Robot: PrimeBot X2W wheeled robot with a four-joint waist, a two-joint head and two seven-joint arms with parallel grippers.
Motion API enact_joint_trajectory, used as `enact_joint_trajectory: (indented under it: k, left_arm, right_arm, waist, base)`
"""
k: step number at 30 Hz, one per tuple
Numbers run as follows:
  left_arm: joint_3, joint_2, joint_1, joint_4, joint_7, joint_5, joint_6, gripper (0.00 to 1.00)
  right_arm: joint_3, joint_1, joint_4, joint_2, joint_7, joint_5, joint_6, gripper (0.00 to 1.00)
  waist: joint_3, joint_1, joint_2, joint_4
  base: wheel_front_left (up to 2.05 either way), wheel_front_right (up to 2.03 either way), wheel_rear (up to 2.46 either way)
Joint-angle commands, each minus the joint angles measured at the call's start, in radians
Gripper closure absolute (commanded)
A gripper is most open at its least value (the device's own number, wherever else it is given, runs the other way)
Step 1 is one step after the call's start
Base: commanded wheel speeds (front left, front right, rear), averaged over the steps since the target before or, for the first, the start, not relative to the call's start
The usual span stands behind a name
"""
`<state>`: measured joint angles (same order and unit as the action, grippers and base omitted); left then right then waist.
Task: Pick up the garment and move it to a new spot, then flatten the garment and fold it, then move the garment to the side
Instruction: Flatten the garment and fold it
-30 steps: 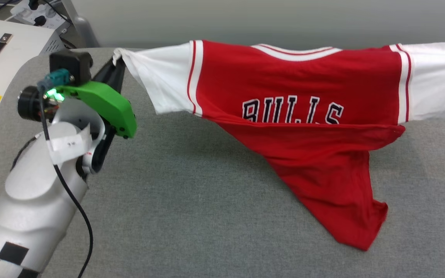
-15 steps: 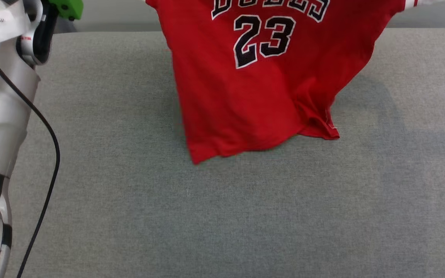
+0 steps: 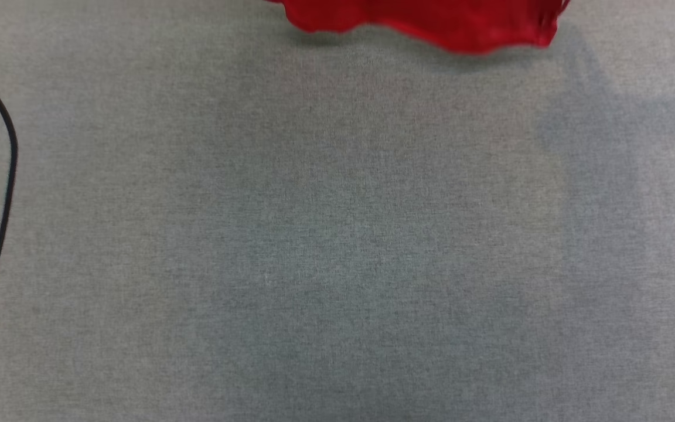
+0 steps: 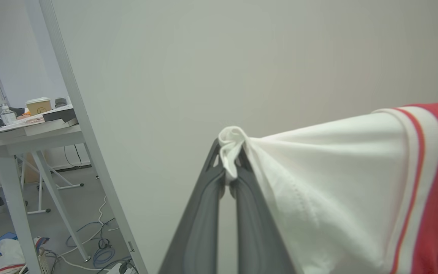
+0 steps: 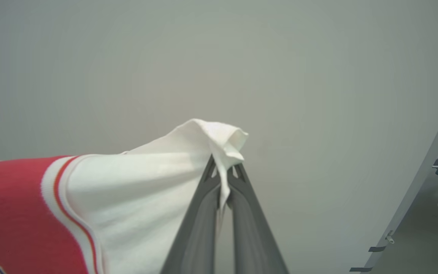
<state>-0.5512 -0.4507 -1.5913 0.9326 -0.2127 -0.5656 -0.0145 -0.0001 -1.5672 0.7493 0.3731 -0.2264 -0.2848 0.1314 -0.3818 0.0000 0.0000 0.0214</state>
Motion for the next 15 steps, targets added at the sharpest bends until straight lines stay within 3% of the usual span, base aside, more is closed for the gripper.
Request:
enact_joint_trajectory:
  k: [1, 8, 15]
  left_arm:
    - [0.006, -0.01, -0.029, 0.012, -0.009, 0.008, -0.001, 1.0]
    - [0.029, -0.003, -0.076, 0.054, -0.028, -0.015, -0.015, 1.0]
    - [0.045, 0.026, -0.019, 0.104, -0.039, -0.055, -0.048, 1.0]
  right_arm:
    - [0.006, -0.033, 0.015, 0.006, 0.019, 0.004, -0.001, 1.0]
    - [0.077, -0.122, 0.071, -0.01, 0.073, -0.018, -0.001, 1.0]
    - [0.185, -0.086, 0.089, -0.028, 0.088, -0.073, -0.001, 1.0]
  waist:
    - [-0.054, 0.0, 0.0, 0.011]
    - [-0.105, 0.0, 0.0, 0.014]
    - [-0.128, 0.0, 0.0, 0.0]
  base:
    - [0.0, 0.0, 0.0]
    - [0.0, 0.0, 0.0]
    - [0.0, 0.0, 0.0]
